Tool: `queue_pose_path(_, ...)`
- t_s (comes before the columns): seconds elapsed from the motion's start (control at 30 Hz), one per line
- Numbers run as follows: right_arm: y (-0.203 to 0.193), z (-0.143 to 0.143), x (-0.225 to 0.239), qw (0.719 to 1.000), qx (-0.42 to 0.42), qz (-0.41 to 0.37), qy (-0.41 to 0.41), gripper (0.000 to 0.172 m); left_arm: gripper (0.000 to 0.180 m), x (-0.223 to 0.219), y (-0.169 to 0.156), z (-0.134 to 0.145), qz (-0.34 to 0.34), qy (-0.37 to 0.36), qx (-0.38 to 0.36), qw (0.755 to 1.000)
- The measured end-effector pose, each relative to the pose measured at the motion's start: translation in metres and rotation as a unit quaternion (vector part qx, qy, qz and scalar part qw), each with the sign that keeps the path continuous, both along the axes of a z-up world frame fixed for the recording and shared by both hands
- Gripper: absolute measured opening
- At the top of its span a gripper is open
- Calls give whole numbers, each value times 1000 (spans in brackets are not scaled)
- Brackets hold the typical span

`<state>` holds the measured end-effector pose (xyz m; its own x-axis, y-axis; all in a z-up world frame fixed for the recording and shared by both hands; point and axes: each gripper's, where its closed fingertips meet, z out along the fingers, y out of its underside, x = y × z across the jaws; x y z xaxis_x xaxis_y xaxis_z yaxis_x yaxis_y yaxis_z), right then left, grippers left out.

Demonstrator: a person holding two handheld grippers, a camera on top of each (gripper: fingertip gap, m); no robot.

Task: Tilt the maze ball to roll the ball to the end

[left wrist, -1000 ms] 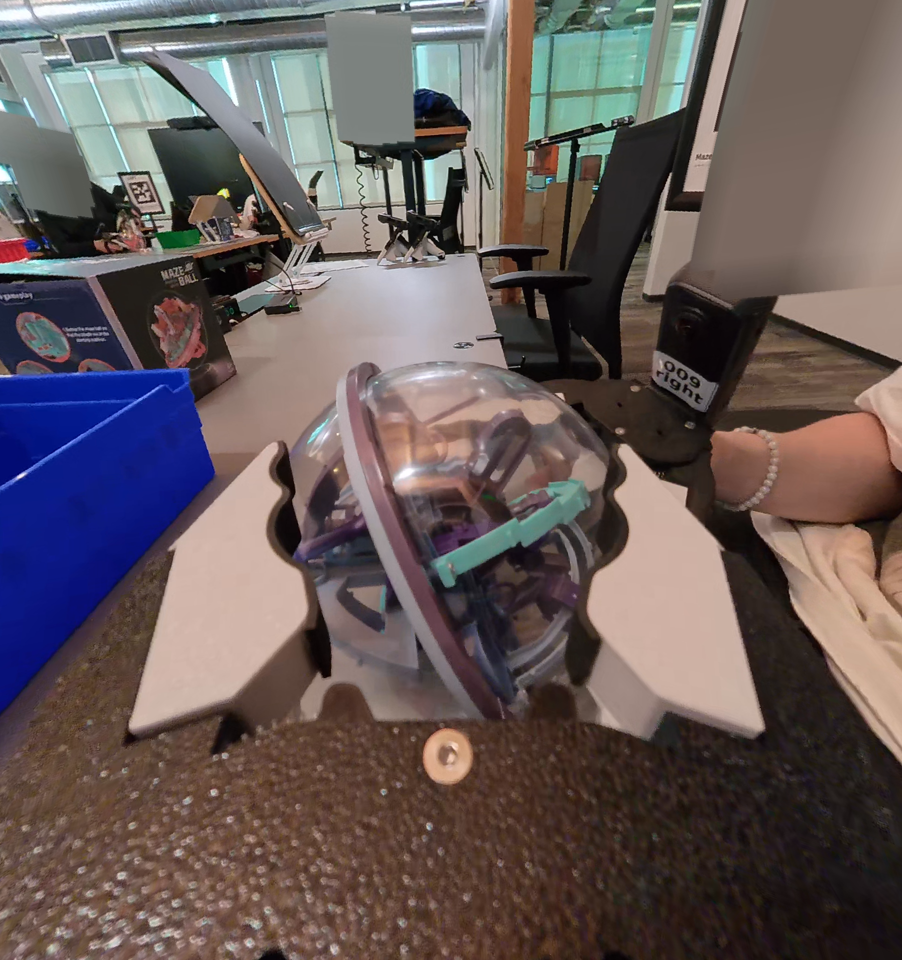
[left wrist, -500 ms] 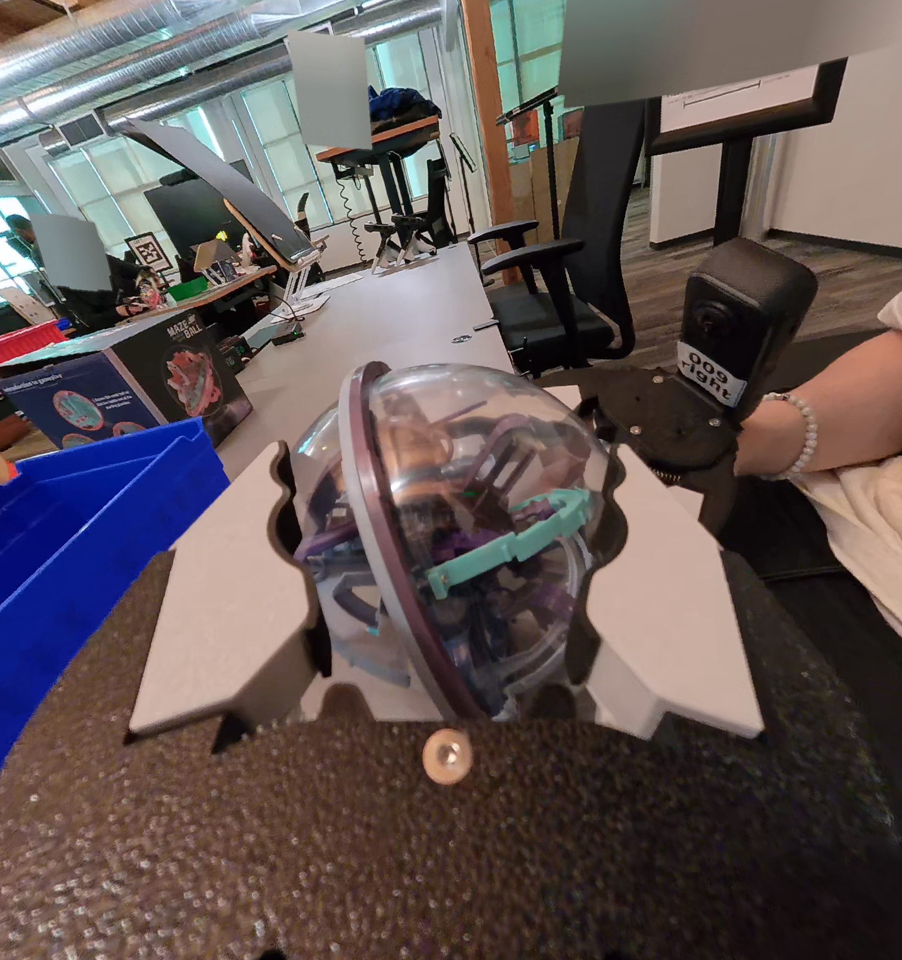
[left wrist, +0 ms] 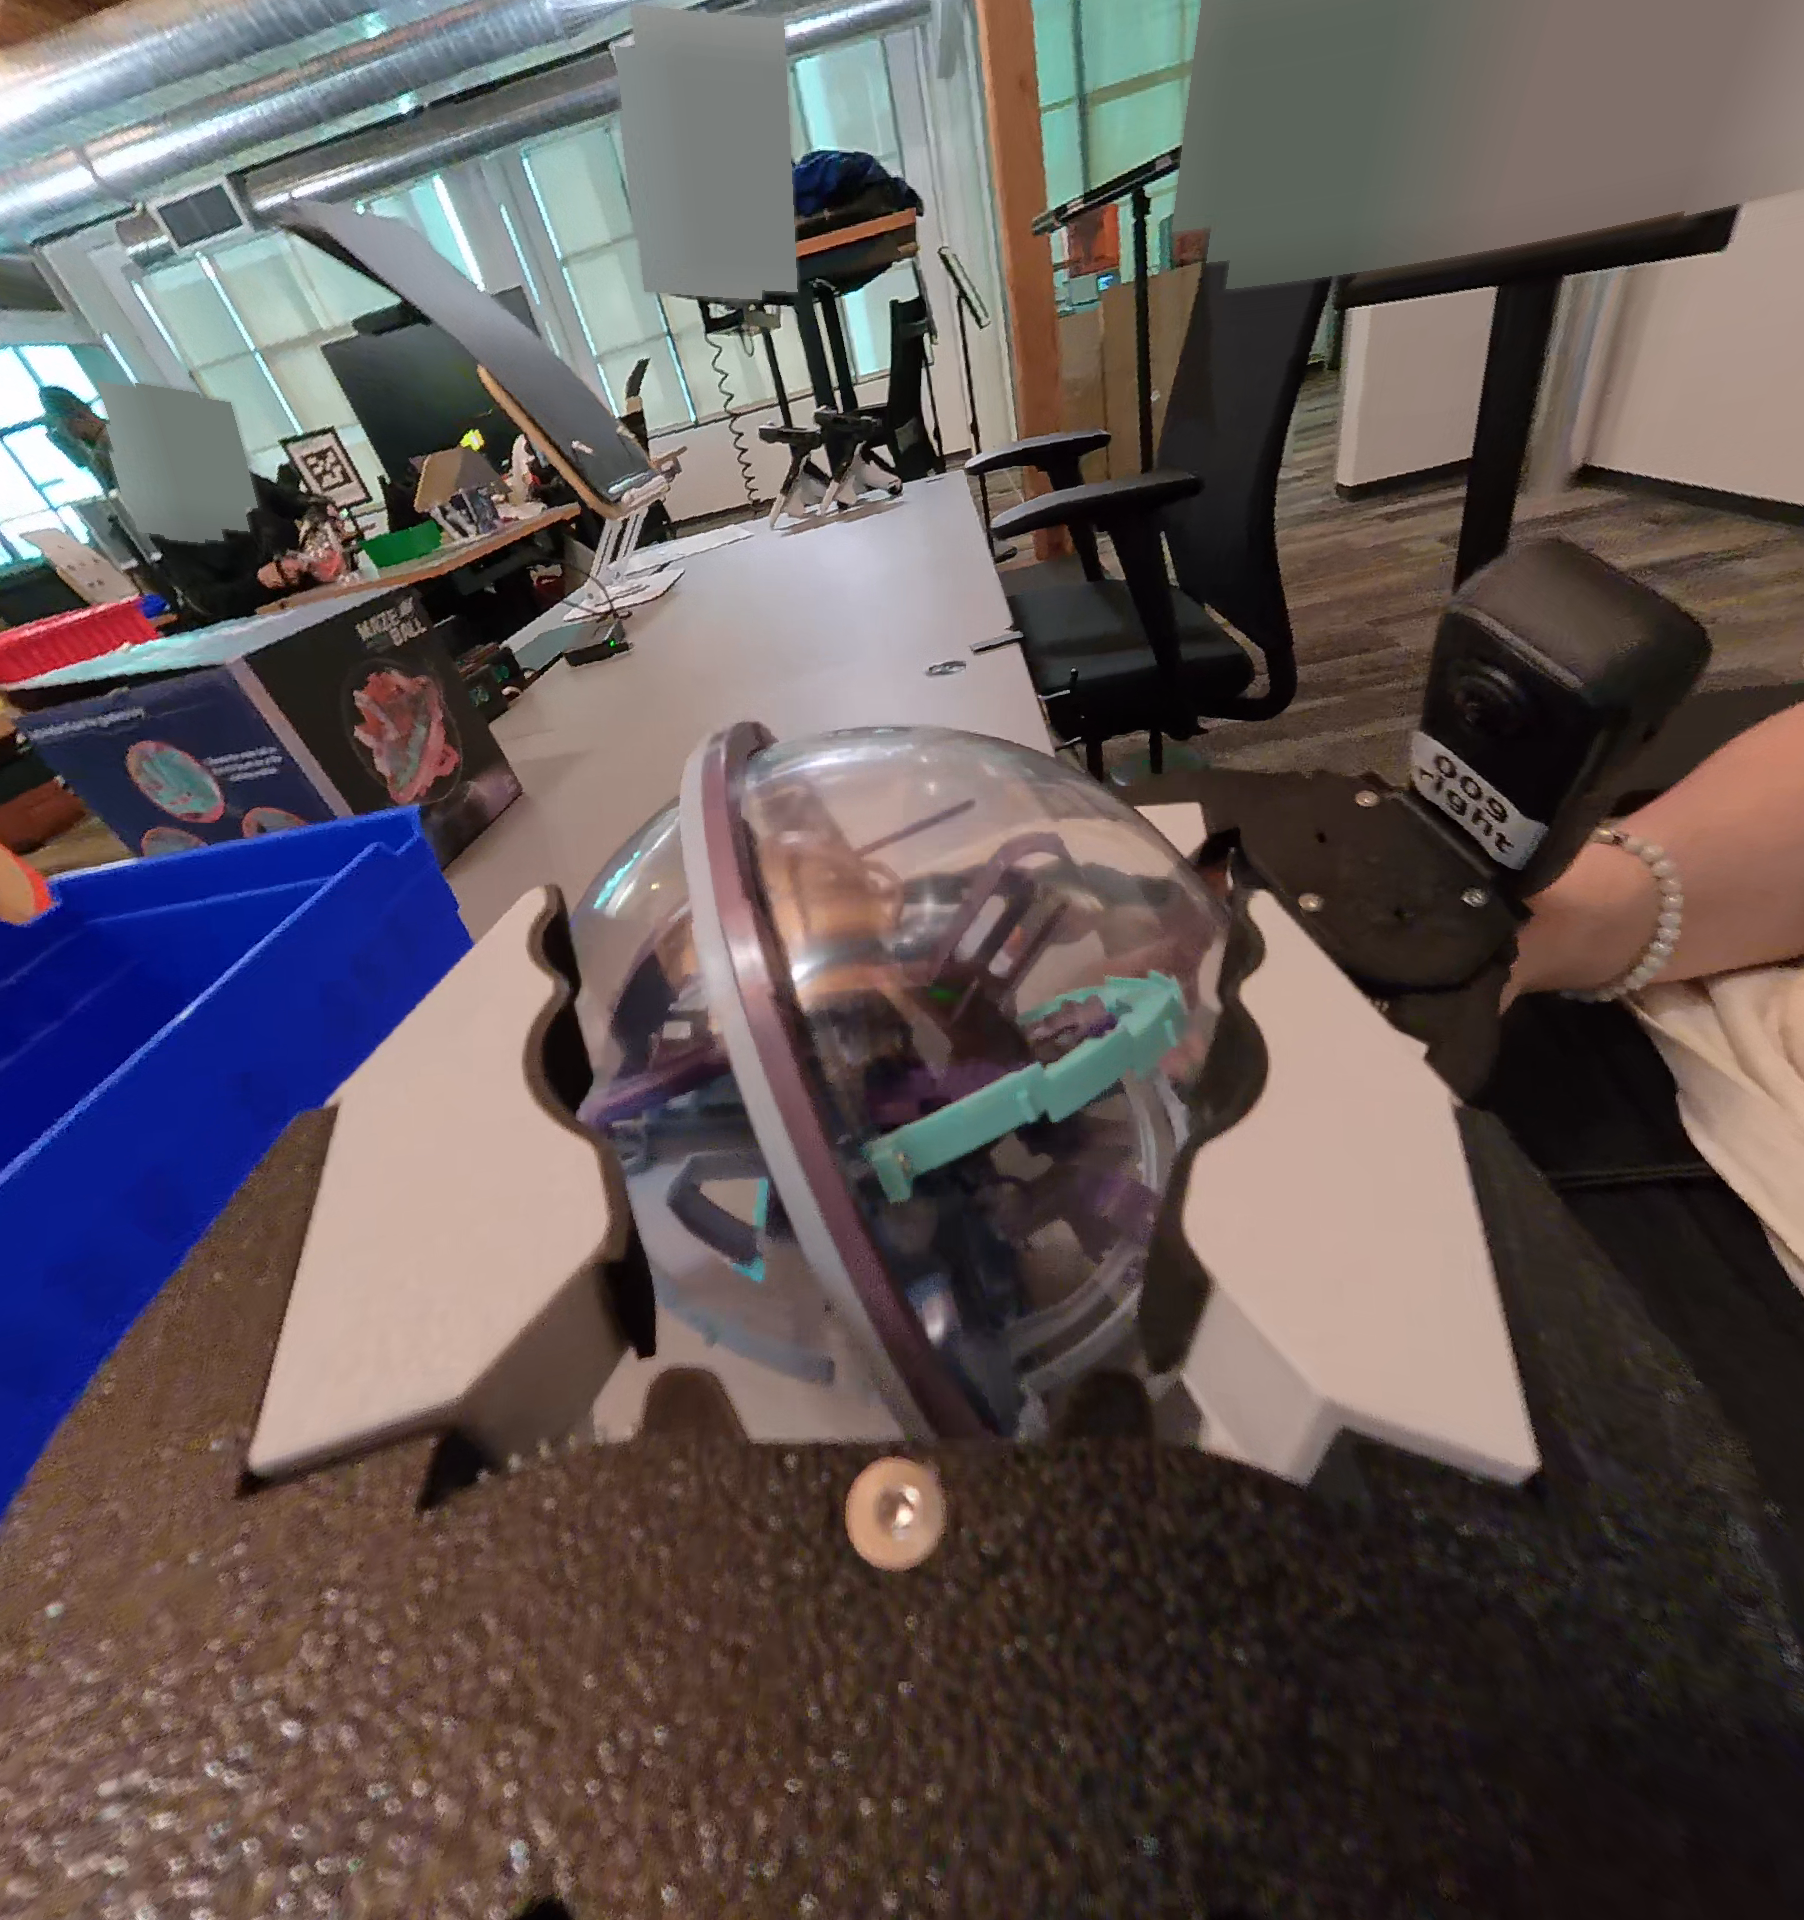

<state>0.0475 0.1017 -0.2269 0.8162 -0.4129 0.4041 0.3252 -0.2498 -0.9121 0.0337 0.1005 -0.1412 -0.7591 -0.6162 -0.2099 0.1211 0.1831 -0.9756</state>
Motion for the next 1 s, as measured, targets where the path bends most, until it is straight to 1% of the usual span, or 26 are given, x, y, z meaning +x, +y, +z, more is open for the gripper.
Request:
queue_pose_path(0.03,1,-1,-2,1000,0,5,3,145,122,2,1,-1,6,3,-2,1000)
queue_pose_path(0.2,2,1,-4,1000,6,18,12,144,132,9,2,-7,24,4,12,1000)
queue_pose_path(0.3,4,1,-6,999,-7,45,23,149,132,13,5,-7,36,18,5,999)
queue_pose_path(0.4,5,12,-11,995,-1,94,43,156,131,13,5,-7,36,15,7,999)
queue_pose_path(0.47,5,19,-11,991,-4,122,57,156,131,12,5,-7,35,9,10,999)
queue_pose_path(0.53,3,25,-6,988,-7,138,71,152,130,12,4,-7,35,4,13,999)
queue_pose_path(0.57,2,28,-2,987,-6,139,77,145,130,13,4,-7,36,3,15,999)
queue_pose_path(0.67,-1,41,3,987,12,145,67,156,129,10,3,-7,29,-6,22,999)
queue_pose_path(0.7,-3,43,3,987,13,149,60,156,129,9,3,-7,27,-10,25,999)
queue_pose_path(0.8,-1,42,1,985,0,163,52,156,128,6,0,-6,13,-25,32,999)
queue_pose_path(0.9,7,31,-3,980,-16,186,63,157,128,1,-3,-6,-1,-41,41,998)
queue_pose_path(1.0,9,31,-5,981,-18,187,53,157,127,-1,-1,-7,-5,-44,46,998)
